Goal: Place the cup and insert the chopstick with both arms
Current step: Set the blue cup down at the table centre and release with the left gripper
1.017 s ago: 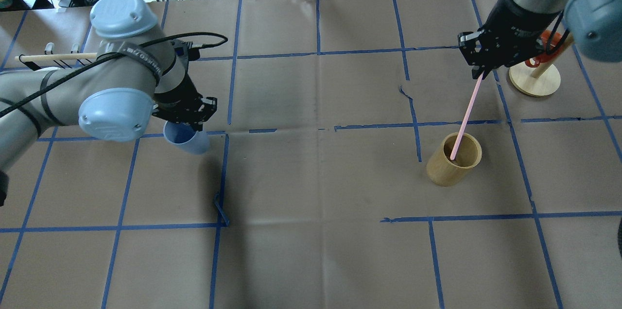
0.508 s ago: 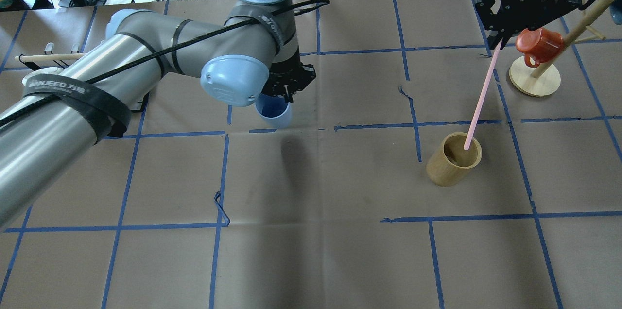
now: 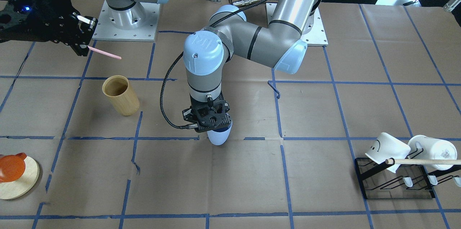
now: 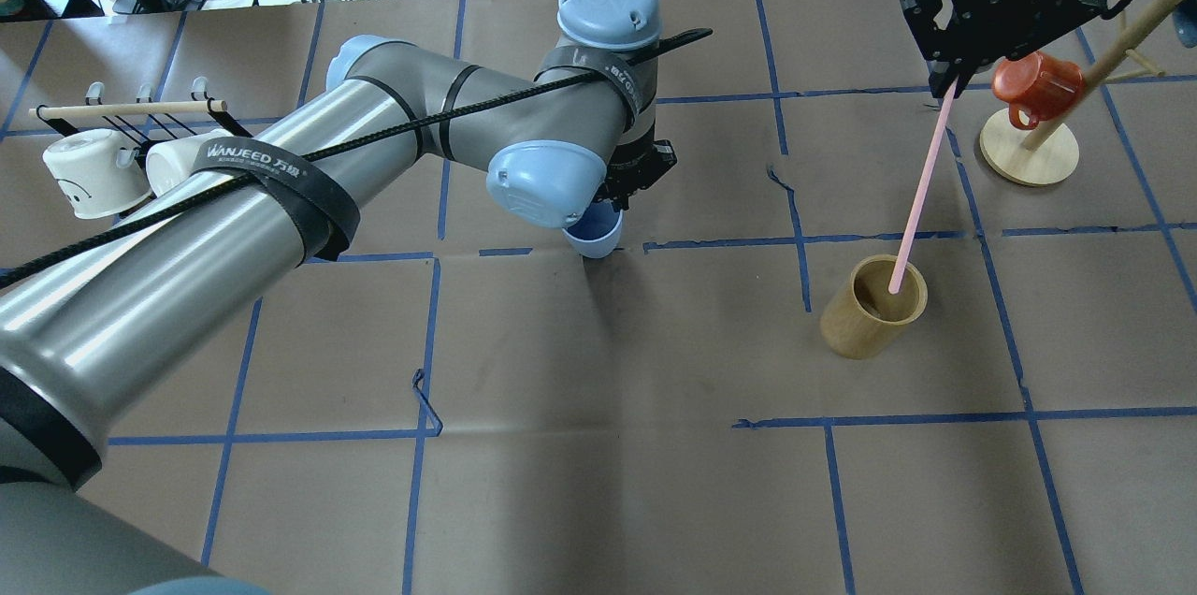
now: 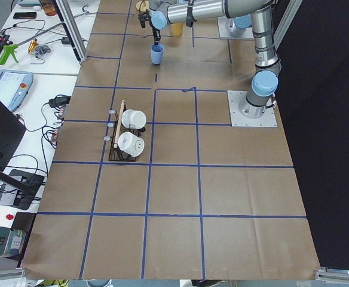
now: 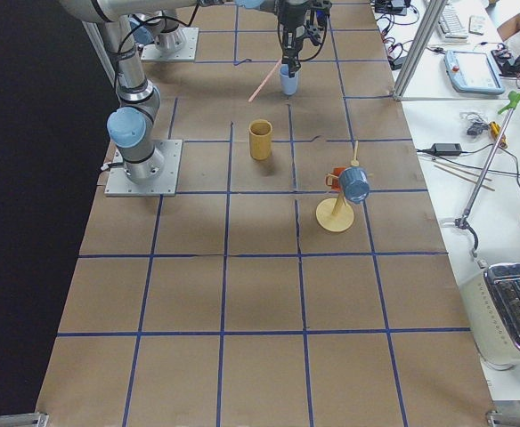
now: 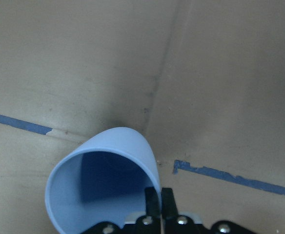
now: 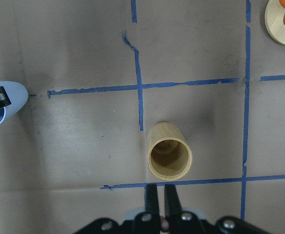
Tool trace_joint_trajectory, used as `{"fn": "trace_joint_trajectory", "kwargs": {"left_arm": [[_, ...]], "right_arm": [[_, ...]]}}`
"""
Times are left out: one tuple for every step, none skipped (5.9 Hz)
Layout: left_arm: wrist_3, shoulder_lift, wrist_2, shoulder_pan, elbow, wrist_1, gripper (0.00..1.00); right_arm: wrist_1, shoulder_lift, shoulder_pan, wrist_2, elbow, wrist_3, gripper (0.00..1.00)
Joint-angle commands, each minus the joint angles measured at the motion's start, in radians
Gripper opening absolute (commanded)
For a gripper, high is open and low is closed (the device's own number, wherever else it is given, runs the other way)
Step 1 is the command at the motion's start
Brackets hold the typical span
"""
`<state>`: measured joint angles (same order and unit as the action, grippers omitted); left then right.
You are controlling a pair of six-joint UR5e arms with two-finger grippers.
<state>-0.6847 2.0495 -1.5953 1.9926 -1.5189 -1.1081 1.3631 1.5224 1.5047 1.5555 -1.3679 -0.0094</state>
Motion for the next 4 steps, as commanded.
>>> {"fn": "trace_joint_trajectory", "kwargs": {"left_arm": [[-0.001, -0.002, -0.003, 0.003, -0.006, 0.004, 0.97], [0.011, -0.020, 0.000, -0.001, 0.005, 0.002, 0.98], [0.083, -0.061, 0.000, -0.018, 0.023, -0.012, 0.98], [0.243, -0.128, -0.005, -0.056, 0.031, -0.069, 0.98]], "right_arm": [[-0.012, -0.013, 0.002, 0.000, 0.000, -0.001, 0.07], [-0.010, -0.013, 0.002, 0.000, -0.002, -0.001, 0.07], [-0.007, -0.014, 0.002, -0.002, 0.000, -0.001, 0.07], [-0.004, -0.019, 0.006, -0.005, 0.006, 0.005, 0.07]]}}
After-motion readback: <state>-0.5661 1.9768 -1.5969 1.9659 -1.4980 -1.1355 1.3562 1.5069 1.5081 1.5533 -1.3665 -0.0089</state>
